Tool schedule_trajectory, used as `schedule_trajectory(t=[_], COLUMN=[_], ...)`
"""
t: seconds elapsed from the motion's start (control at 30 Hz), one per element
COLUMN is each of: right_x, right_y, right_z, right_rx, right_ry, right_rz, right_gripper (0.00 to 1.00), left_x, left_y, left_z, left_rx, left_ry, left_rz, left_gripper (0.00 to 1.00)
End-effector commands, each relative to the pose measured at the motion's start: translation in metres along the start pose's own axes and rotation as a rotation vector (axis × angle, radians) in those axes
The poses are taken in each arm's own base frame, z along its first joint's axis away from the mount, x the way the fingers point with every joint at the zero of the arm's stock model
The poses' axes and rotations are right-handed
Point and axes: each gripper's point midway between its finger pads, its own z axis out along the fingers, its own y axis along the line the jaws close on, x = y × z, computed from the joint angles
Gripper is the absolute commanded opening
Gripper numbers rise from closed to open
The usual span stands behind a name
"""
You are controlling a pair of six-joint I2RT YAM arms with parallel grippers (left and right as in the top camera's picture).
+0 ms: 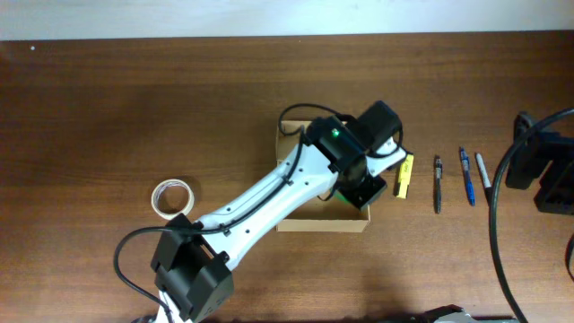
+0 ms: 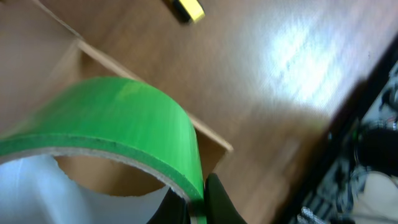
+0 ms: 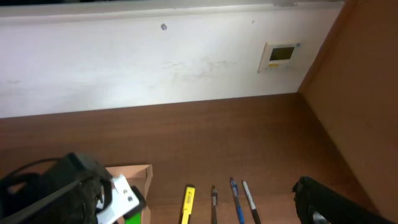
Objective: Pack container
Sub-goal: 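Carry green tape roll into the box and release it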
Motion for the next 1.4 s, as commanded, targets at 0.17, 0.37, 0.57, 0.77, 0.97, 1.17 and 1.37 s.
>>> schedule_trajectory(t=[0.17,0.37,0.57,0.77,0.97,1.17,1.37], right_x=[0.003,0.009,0.01,0.01,0.01,0.01,0.01], right_y=[0.001,0.004,0.005,0.005,0.005,0.005,0.005], right_z=[0.001,0.009,0.01,0.01,0.01,0.01,0.01], right_rx=[-0.004,0.0,-0.002,-0.002,-0.002,-0.002,-0.002], right_ry=[0.011,0.045,0.053,0.053,0.053,0.053,0.053], right_rz=[-0.014,-0.027,-0.03,-0.03,-0.03,-0.03,-0.03], right_gripper=[0.99,0.99,0.99,0.99,0.99,0.99,0.99], left_x=[0.041,0.079,0.097,0.097,0.093,0.084,0.008], left_y=[0.011,0.031,0.058,0.079,0.079,0.079,0.073], left_z=[0.018,0.055,0.065,0.061,0.062,0.057,-0.043], left_rx=[-0.04,-0.051,-0.081,-0.087,-0.089,-0.095,-0.197], left_ry=[0.144,0.235,0.265,0.252,0.236,0.202,-0.1], left_rz=[0.035,0.02,-0.019,-0.047,-0.036,-0.035,0.023], left_gripper=[0.02,0.02,0.02,0.14,0.39,0.12,0.36])
